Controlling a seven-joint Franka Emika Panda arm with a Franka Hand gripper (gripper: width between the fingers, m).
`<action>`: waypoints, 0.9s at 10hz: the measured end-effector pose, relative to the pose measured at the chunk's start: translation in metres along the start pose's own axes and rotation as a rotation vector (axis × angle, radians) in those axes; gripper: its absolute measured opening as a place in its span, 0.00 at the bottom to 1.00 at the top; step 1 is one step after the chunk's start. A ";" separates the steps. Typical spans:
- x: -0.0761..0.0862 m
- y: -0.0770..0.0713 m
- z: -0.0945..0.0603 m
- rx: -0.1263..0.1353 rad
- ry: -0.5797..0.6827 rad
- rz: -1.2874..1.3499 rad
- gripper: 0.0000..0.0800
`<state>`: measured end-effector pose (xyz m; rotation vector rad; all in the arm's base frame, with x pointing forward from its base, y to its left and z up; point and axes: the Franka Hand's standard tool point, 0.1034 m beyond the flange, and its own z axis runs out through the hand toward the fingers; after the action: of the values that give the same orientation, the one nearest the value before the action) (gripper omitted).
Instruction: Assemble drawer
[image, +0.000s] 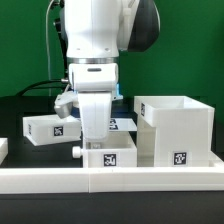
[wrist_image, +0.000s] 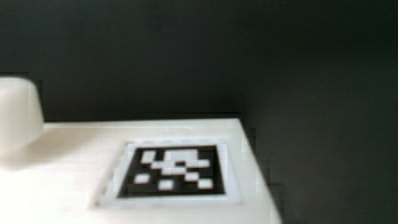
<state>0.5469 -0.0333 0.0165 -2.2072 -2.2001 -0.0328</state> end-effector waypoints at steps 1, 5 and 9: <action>0.004 0.000 0.002 0.004 -0.001 0.008 0.05; 0.002 -0.002 0.005 -0.015 -0.001 0.011 0.05; 0.015 0.000 0.008 -0.014 -0.005 -0.031 0.05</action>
Offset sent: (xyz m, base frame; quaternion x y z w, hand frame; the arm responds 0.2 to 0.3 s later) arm 0.0000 0.0000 0.0000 0.0000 0.0000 0.0000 1.0000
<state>0.5469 -0.0179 0.0090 -2.1829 -2.2435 -0.0436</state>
